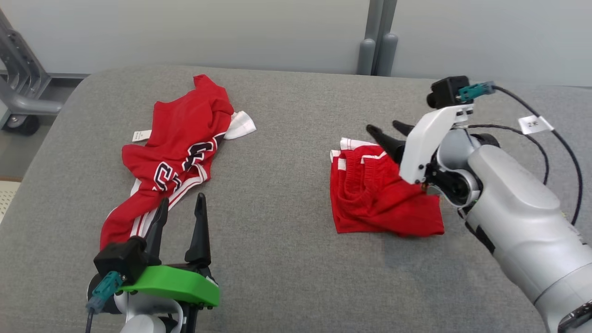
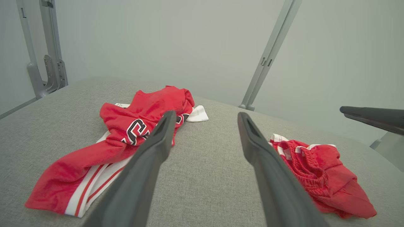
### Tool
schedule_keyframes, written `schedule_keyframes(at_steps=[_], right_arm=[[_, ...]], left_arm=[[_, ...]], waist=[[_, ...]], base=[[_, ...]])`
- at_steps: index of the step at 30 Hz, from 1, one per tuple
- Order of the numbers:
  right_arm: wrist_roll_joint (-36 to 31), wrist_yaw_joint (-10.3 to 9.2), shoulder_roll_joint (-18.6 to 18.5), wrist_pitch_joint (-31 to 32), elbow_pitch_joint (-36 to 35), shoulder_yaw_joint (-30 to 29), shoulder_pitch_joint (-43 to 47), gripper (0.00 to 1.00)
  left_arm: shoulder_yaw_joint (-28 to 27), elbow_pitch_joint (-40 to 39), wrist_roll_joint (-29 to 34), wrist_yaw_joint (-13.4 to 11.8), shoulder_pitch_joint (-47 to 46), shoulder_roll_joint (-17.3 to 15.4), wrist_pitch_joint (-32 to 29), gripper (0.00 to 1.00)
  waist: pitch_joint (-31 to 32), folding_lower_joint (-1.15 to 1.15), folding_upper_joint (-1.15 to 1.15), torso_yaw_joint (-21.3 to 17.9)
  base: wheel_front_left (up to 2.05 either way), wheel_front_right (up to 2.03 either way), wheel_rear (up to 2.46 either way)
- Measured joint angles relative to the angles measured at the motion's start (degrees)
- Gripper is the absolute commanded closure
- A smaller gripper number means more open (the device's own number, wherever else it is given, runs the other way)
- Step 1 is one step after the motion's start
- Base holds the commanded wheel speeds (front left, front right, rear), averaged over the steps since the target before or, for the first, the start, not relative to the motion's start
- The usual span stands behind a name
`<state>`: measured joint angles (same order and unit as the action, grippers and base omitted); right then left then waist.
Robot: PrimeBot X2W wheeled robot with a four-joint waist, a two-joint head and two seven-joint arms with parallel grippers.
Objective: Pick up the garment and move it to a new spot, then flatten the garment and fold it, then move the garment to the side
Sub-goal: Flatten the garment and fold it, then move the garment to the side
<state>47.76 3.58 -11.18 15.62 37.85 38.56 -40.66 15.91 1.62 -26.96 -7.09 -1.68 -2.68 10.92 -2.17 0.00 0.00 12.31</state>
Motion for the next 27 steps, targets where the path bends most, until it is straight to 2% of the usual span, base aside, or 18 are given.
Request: schedule_keyframes(at_steps=[4, 9, 16, 27], right_arm=[[1.33, -0.38, -3.21, -2.08, 0.67, -3.45, 0.26, 0.00], [3.44, -0.74, -5.47, -3.77, 1.82, -6.21, 3.86, 0.00], [5.65, -0.76, -5.66, -6.32, 3.50, -8.22, 8.98, 0.00], [6.54, -0.93, -5.39, -9.32, 5.35, -9.62, 10.18, 0.00]], left_arm=[[-0.44, -0.70, 0.59, 0.00, 0.58, 0.00, -0.01, 0.00], [-0.44, -2.37, 1.19, 0.00, 0.59, 0.00, -0.04, 0.00], [-0.56, -3.91, 3.03, -0.01, 0.58, 0.00, -0.85, 0.00], [0.59, -5.26, 3.64, 0.00, 0.34, 0.00, -2.38, 0.00]], waist=[[0.08, 0.00, 0.00, -1.38], [-0.87, 0.00, 0.00, -2.41], [-3.04, 0.00, 0.00, -3.27], [-6.61, 0.00, 0.00, -1.96]], base=[[0.00, 0.00, 0.00], [0.00, 0.00, 0.00], [0.00, 0.00, 0.00], [0.00, 0.00, 0.00]])
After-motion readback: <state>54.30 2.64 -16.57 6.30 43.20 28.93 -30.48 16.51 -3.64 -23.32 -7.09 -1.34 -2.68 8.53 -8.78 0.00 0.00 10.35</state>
